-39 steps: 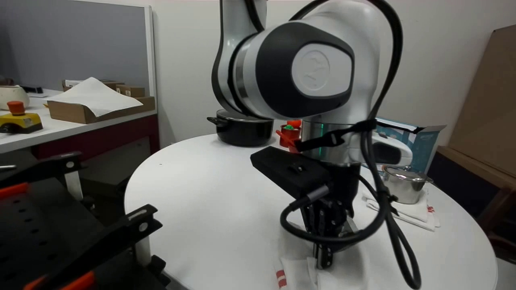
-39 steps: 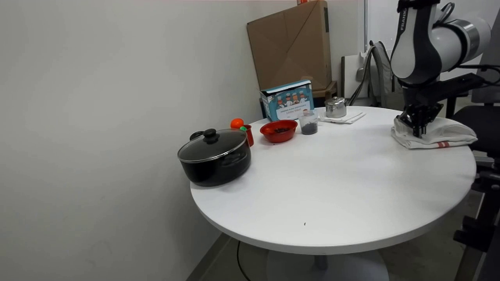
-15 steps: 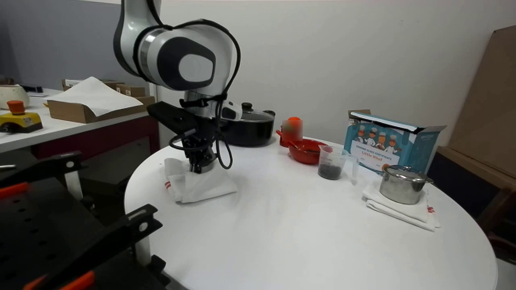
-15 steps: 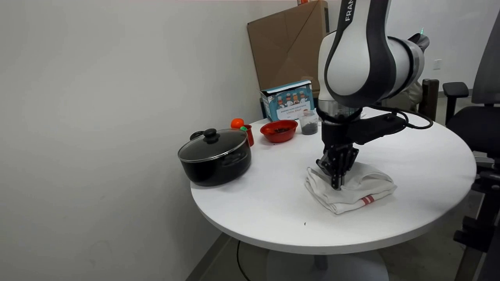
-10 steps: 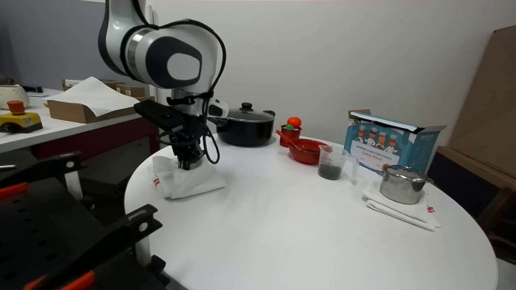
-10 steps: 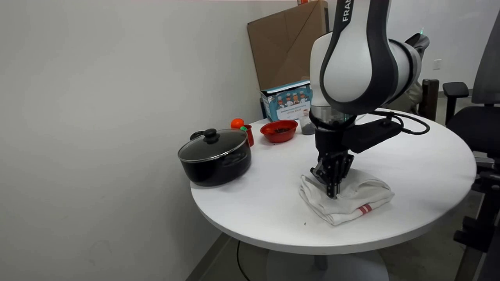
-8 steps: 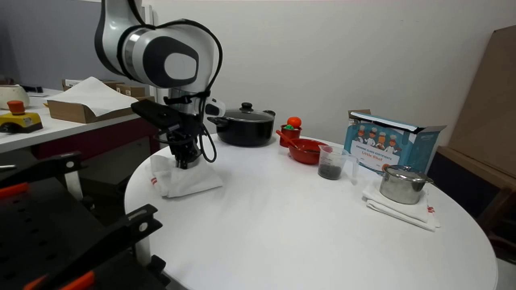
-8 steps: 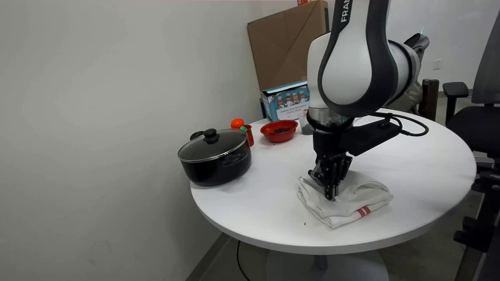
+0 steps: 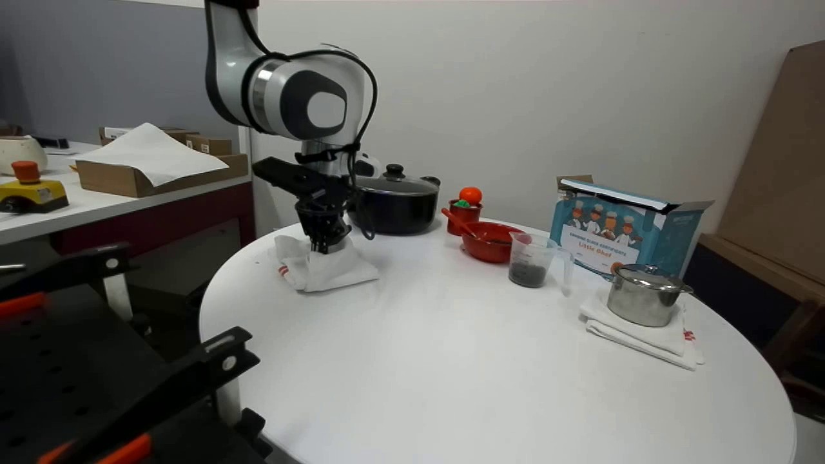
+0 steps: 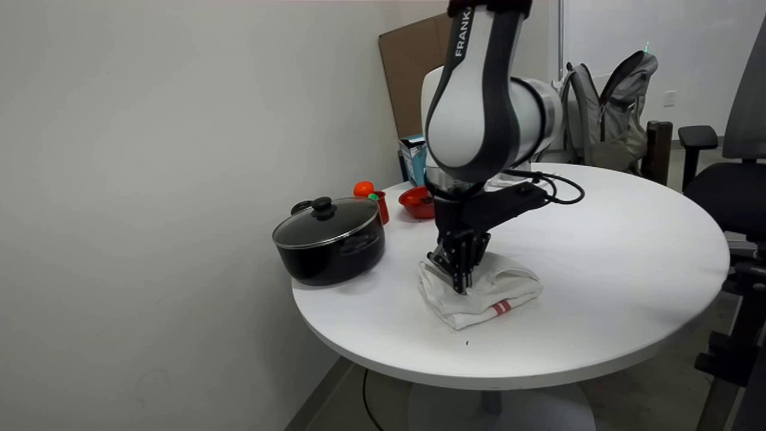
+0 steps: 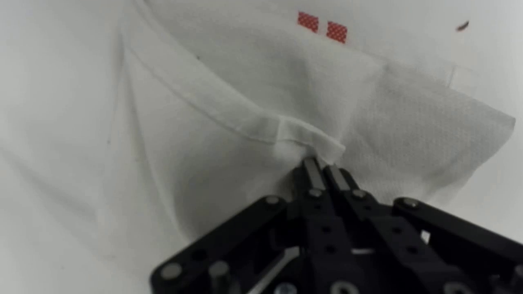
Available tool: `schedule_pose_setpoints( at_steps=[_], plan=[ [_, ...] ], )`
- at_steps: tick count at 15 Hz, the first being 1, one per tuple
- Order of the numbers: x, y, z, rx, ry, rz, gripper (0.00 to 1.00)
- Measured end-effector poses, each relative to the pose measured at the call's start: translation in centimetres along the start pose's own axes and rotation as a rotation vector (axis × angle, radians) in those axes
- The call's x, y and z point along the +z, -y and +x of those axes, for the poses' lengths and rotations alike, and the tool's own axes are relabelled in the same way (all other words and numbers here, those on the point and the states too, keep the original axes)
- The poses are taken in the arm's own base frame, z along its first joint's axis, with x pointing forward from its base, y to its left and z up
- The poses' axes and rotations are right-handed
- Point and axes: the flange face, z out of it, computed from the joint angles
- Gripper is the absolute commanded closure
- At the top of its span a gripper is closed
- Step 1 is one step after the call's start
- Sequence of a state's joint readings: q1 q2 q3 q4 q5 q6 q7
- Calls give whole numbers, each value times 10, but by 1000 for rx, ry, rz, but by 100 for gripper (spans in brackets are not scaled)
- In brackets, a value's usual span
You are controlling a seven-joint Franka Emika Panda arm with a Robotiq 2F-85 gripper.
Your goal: Use the towel on the left to wipe the table
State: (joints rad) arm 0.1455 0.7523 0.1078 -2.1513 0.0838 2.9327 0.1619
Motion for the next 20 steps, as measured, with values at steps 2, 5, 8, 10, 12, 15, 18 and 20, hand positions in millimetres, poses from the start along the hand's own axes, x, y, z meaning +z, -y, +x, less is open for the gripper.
schedule_pose_setpoints(
  at_steps=[2,5,8,10,12,15,18,20],
  plan=[
    [1,4,29,-2,-14,-2,92],
    [1,7,69,3,-29,-1,92],
    [1,6,102,12,-35,-1,92],
    [1,2,120,21,-36,-4,92],
    [0,-9,136,37,-37,-11,92],
    [-3,-39,157,77,-46,-29,92],
    [-8,-80,172,124,-62,-56,92],
    [-11,-106,179,153,-75,-75,92]
  ],
)
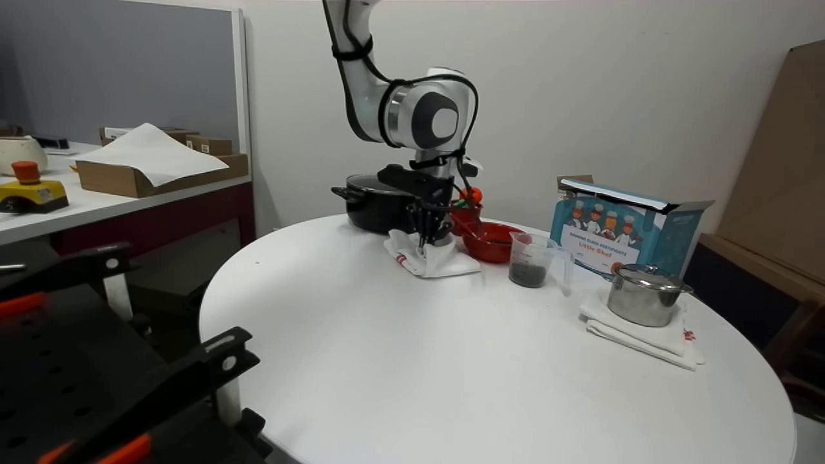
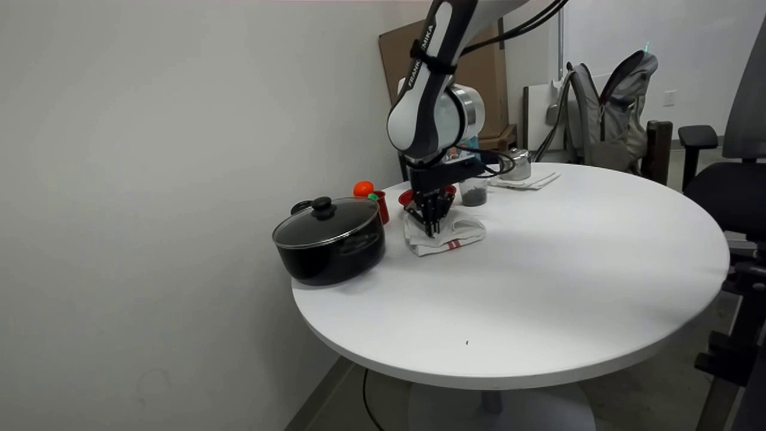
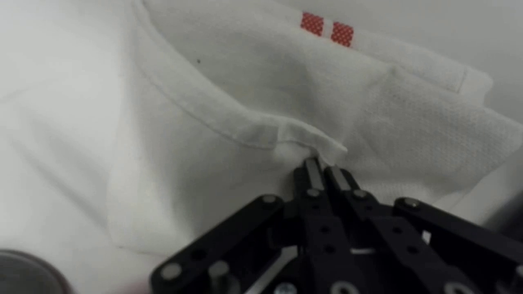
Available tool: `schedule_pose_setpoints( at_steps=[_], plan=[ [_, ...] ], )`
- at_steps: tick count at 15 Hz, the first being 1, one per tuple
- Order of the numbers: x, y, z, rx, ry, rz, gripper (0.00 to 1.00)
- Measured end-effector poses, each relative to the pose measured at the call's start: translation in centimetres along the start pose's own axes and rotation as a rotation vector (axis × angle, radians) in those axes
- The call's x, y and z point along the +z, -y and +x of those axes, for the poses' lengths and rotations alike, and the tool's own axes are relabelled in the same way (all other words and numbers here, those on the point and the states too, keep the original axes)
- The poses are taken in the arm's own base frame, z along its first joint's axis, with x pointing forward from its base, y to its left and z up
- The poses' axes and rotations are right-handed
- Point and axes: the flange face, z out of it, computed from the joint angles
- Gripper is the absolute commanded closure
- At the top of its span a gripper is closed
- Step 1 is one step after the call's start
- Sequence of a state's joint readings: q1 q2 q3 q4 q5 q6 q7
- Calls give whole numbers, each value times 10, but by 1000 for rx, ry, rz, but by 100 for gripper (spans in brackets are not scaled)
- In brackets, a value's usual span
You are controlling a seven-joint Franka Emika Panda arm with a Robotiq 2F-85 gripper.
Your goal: Use the towel on the left to wipe the table
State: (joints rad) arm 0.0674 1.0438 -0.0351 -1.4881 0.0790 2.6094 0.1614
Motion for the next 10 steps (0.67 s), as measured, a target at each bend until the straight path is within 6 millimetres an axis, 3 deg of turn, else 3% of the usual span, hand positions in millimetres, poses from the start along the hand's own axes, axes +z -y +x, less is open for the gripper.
schedule_pose_setpoints(
  at_steps=[4,10],
  plan=[
    [-1,-38,9,40,-10,-29,93],
    [-1,-60,8,59,-5,-39,93]
  ],
)
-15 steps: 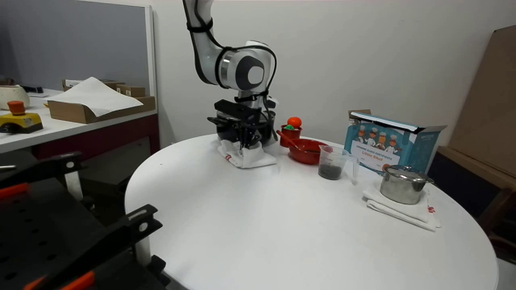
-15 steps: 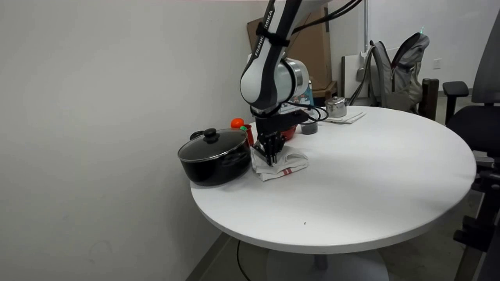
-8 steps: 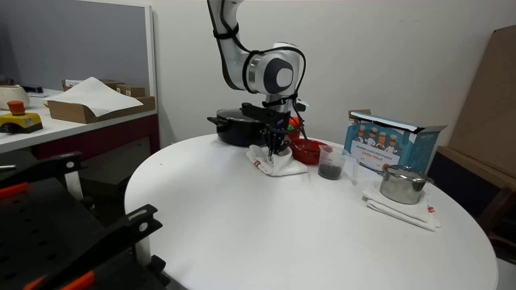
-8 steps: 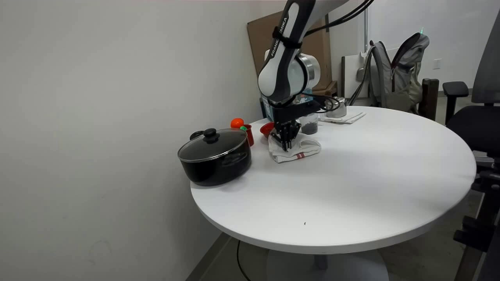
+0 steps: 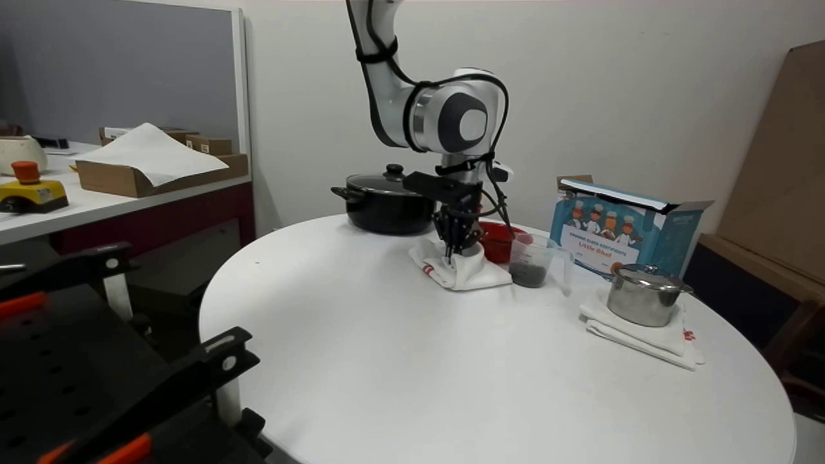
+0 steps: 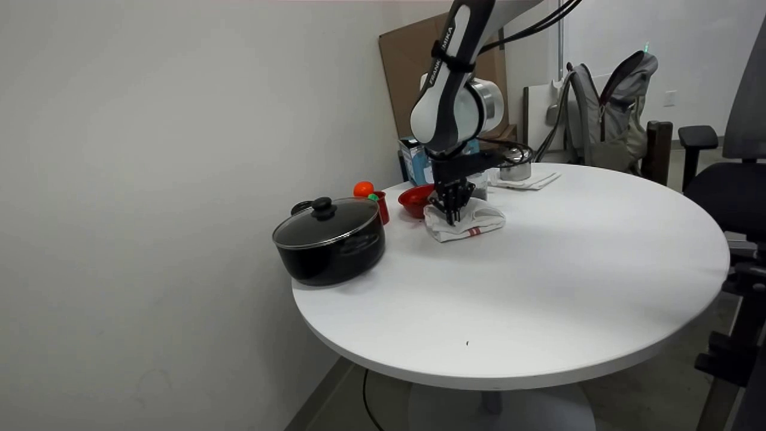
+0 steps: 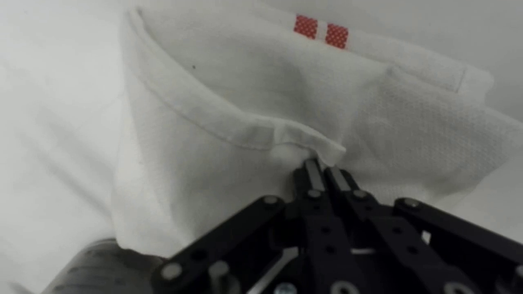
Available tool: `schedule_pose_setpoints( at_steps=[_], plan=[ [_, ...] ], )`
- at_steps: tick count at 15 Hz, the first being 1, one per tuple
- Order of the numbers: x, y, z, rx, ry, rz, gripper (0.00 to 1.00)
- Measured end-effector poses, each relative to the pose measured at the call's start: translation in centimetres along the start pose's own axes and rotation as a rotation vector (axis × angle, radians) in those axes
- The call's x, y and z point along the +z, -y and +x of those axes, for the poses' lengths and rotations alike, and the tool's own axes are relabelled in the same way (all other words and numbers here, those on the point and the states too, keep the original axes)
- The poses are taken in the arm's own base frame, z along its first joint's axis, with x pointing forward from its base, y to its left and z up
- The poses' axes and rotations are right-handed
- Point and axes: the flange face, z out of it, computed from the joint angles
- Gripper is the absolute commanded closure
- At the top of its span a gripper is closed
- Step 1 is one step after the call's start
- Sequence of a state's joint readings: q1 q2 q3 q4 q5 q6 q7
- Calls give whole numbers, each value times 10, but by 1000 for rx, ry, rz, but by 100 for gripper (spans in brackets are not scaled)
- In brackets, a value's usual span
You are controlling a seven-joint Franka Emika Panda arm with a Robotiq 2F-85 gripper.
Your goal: Use the towel on the left to wipe the table
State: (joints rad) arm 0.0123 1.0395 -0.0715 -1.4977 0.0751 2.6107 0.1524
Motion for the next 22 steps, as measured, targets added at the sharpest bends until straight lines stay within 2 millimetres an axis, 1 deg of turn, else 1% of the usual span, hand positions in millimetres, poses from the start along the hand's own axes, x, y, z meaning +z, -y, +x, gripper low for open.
schedule_pose_setpoints(
  at_steps=[3,5,6,8,12,14,15,17,18,20,22],
  plan=[
    [-1,4,-11,-37,5,6,93],
    [-2,15,-27,-83,16,25,93],
    [-3,25,-39,-112,25,40,93],
    [-5,53,-67,-178,50,79,93],
    [-8,115,-133,-290,103,145,93],
    [-10,136,-163,-325,119,155,93],
    [-11,142,-174,-337,127,157,93],
    [-12,147,-188,-344,137,155,93],
    [-12,146,-191,-339,137,153,93],
    [-12,139,-190,-321,131,144,93],
    [-12,123,-182,-292,121,123,93]
  ],
)
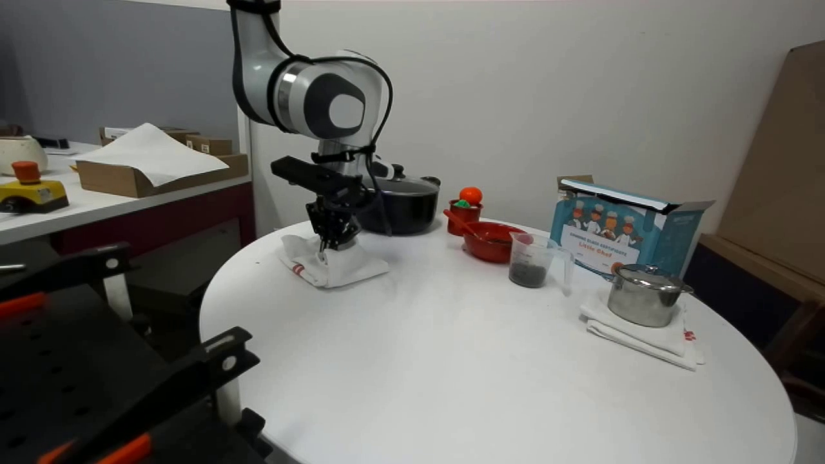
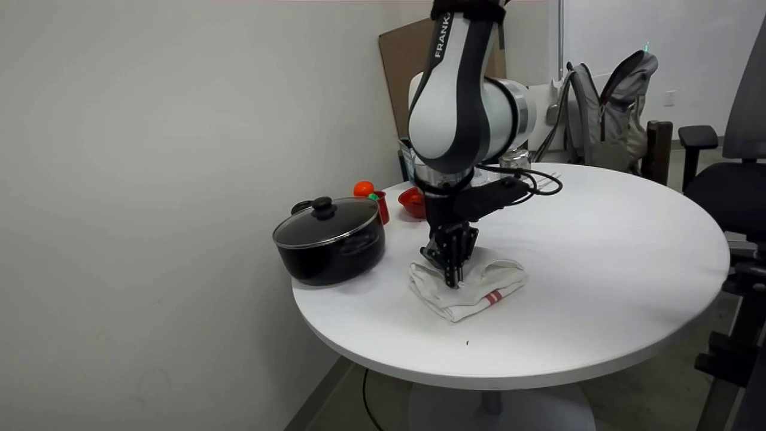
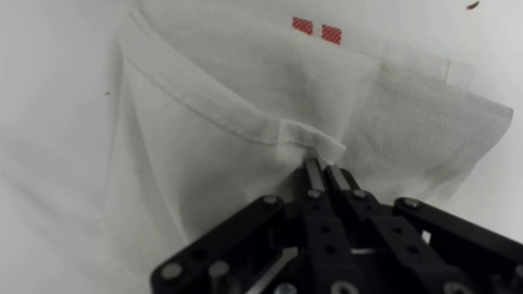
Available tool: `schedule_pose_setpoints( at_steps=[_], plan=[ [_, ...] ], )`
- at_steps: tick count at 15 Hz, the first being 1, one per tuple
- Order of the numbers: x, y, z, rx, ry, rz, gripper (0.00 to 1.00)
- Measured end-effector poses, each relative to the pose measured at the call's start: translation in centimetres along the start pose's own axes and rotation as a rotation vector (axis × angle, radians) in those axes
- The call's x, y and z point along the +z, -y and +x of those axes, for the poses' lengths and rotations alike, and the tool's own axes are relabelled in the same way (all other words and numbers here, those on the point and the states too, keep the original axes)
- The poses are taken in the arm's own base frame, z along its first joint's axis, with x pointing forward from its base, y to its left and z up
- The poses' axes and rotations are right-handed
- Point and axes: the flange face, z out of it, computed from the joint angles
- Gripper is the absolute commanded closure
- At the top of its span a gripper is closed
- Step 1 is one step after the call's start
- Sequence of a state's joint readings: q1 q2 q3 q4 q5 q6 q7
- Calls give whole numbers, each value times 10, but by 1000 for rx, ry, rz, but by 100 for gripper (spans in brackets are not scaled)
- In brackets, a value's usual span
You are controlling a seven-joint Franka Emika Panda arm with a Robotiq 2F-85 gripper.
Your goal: Use the towel on the left to wipe the table
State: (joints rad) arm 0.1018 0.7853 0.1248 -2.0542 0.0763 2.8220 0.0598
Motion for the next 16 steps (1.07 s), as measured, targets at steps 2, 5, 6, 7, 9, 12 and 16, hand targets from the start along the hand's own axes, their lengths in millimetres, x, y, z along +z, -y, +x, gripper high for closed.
schedule_pose_setpoints(
  at_steps=[2,5,6,7,9,12,16],
  plan=[
    [-4,-30,6,39,-14,-30,93],
    [-13,-90,15,121,-37,-82,93],
    [-16,-112,17,152,-44,-97,93],
    [-19,-135,19,185,-51,-112,93],
    [-24,-180,21,250,-66,-136,93],
    [-31,-238,25,340,-93,-162,93],
    [-36,-285,31,419,-125,-186,93]
  ],
)
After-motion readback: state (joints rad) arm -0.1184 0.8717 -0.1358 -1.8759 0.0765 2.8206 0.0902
